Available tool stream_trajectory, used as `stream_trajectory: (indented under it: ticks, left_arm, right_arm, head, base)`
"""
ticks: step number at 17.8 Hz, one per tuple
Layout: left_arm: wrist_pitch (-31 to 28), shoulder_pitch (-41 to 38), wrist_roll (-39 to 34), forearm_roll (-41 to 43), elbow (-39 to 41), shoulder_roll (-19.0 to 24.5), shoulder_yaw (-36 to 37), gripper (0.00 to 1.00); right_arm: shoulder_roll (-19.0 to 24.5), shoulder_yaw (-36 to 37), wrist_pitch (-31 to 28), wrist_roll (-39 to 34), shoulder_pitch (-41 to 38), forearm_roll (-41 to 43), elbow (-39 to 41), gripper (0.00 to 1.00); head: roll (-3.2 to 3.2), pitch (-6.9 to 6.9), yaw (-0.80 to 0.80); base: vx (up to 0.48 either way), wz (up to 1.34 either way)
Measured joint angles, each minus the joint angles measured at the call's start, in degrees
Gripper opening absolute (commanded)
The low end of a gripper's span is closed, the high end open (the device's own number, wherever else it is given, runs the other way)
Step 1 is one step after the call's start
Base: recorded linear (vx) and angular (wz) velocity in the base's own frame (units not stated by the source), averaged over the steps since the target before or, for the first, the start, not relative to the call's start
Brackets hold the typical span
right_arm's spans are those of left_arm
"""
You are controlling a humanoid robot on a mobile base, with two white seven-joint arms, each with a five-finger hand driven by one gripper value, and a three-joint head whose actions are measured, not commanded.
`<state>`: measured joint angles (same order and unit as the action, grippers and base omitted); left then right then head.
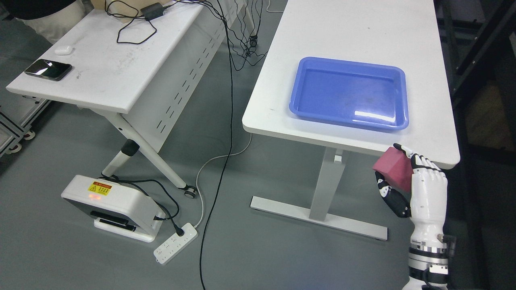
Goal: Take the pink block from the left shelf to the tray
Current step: 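Turn and drive to the white table holding the cube in the right hand, then lower the pink cube into the blue tray with the right hand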
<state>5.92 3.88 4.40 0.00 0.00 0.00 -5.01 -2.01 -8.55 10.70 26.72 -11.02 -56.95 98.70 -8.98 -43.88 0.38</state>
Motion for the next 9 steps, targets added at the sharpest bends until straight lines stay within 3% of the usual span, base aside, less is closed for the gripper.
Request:
stream_trajectory:
  ticks: [9]
  left_arm:
    - [0.0,0.0,0.0,0.0,0.0,0.0,0.0,1.0]
  right_arm:
    - [-0.2,0.0,-0.1,0.0,0.0,0.0,0.0,0.03]
  head:
    - [0.0,0.0,0.0]
  base:
    - [0.361,0.1]
